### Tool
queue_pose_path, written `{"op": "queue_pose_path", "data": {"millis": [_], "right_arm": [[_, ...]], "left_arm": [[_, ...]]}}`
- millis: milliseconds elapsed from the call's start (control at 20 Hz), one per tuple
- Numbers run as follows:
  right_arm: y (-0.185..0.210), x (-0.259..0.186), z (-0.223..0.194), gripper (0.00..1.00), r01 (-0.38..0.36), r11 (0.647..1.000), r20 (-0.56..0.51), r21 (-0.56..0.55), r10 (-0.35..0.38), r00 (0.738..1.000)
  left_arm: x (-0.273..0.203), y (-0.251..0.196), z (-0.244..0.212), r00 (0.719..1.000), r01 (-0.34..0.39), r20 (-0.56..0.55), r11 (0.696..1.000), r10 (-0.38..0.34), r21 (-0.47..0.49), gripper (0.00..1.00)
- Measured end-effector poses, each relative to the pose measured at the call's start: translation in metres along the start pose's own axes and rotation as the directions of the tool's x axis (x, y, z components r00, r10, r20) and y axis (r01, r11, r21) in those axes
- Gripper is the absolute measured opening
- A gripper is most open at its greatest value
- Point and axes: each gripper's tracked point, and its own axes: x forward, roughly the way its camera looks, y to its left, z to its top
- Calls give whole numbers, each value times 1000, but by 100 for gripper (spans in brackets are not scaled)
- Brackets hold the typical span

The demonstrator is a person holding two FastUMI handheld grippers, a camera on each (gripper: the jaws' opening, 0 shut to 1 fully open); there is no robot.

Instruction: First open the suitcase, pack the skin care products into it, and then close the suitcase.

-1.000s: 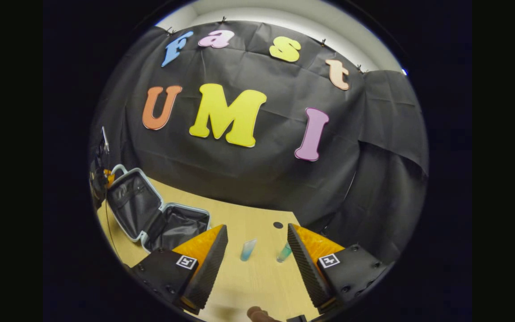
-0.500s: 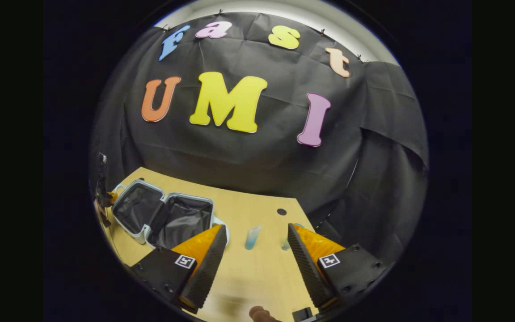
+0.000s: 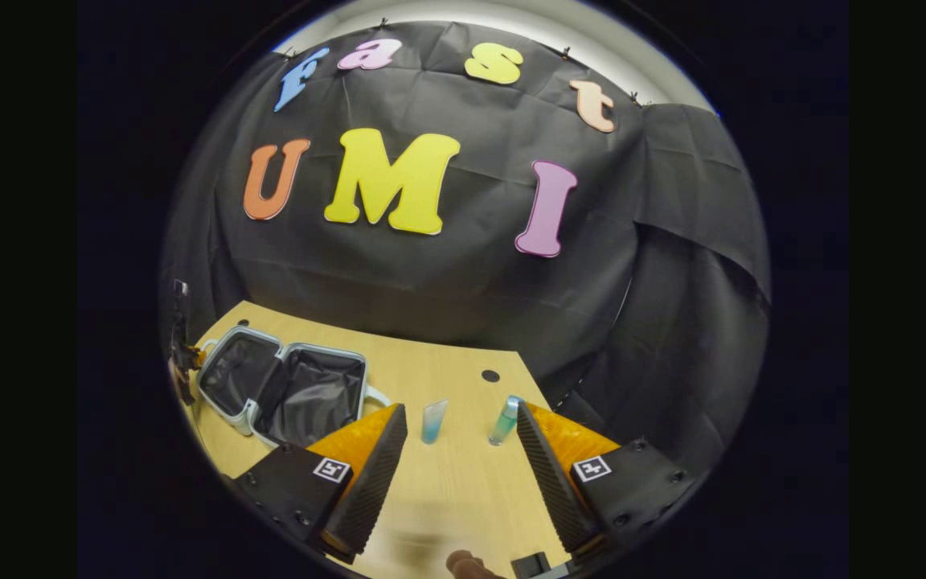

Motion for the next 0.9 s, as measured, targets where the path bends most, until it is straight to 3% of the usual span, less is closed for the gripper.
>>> {"op": "queue_pose_path", "data": {"millis": [150,200,500,700,900], "right_arm": [[-9,6,-7,82,-15,1000,-4,18,15,1000],[-13,9,-10,82,-19,1000,-6,23,19,1000],[-46,29,-29,83,-33,998,-22,53,34,999],[-68,43,-40,82,-36,999,-5,20,36,999],[-85,52,-55,82,-67,998,-12,-2,67,998]], "left_arm": [[-32,-18,21,999,19,51,999,-17,-36,72],[-43,-28,24,998,31,62,999,-28,-39,90],[-95,-113,53,989,60,133,997,-65,43,95],[-118,-219,49,969,195,132,972,-211,129,98],[-136,-326,32,932,327,97,926,-349,189,98]]}}
